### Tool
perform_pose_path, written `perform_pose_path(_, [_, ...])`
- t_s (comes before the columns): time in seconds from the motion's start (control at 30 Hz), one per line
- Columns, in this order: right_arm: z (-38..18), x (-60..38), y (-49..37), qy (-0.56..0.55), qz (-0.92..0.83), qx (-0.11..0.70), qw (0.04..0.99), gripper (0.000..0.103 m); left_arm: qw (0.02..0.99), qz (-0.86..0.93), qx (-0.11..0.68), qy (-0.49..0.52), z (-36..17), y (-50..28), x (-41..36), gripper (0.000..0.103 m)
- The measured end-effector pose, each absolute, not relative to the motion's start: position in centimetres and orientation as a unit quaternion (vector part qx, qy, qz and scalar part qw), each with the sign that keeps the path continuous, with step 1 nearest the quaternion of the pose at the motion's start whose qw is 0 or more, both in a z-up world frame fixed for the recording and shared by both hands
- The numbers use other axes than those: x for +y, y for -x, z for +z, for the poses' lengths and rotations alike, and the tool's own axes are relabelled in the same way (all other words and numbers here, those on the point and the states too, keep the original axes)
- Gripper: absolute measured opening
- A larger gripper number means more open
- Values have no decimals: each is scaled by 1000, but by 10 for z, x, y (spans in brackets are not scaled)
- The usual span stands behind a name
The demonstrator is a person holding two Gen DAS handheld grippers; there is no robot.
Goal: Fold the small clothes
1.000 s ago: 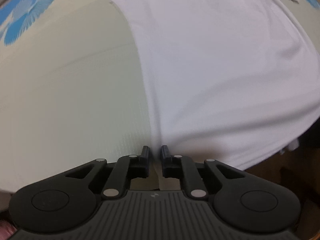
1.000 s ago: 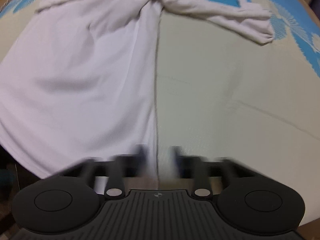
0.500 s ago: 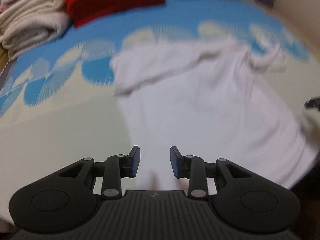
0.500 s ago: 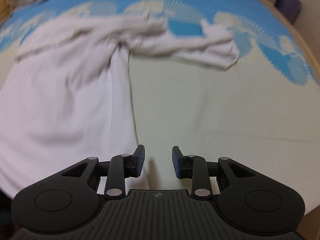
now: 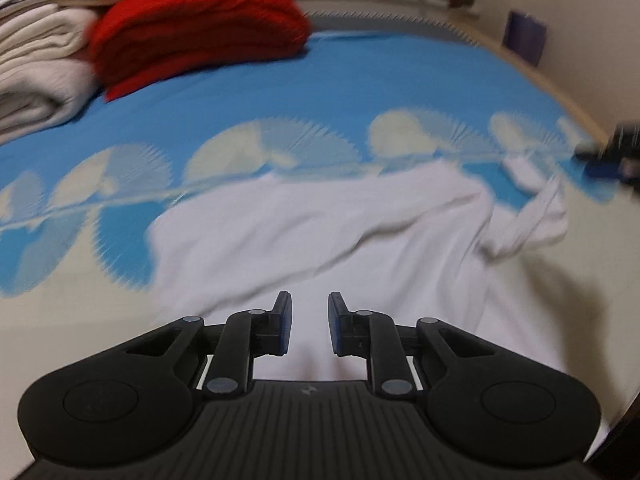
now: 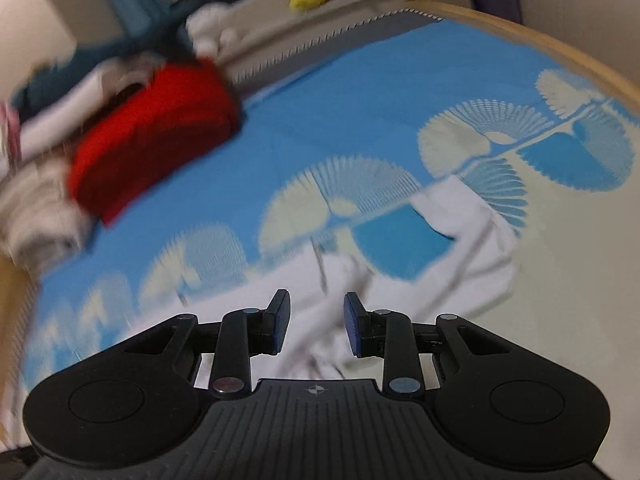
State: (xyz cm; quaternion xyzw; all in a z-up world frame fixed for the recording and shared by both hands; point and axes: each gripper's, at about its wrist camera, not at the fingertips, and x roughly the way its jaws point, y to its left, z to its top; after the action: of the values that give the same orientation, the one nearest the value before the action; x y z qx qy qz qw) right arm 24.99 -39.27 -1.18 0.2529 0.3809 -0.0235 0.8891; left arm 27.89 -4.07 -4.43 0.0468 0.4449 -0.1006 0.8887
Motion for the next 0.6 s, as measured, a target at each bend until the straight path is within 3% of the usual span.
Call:
perform_pose_path(0.13, [-58, -398, -268, -276, -72, 467, 837, 32, 889, -124, 438, -34, -89, -322, -64, 29])
perform_pose_path(0.23, [-76, -388, -285, -306, -36, 495, 813, 32, 876, -126, 454, -105, -125, -349, -90, 33])
perform_pose_path(0.3, [-81, -376, -293, -295, -17, 500, 814, 32, 881, -124, 441, -117, -137, -359, -97, 51])
perform_pose_path(0.37, [-88, -368, -301, -283, -13, 510, 812, 32, 882, -125, 444, -99, -146, -373, -103, 53])
perform_pose_path(0.53, [-114, -360, -314, -312, -11, 551, 774, 32, 881, -153, 436, -102, -163, -393, -123, 52])
perform_pose_path(0.57, [-117, -357, -315, -315, -12, 554, 771, 32, 882, -154, 434, -102, -166, -395, -123, 47])
perform_pose_path(0.6, [-119, -354, -317, -314, -14, 556, 770, 33, 882, -156, 435, -96, -167, -399, -121, 25])
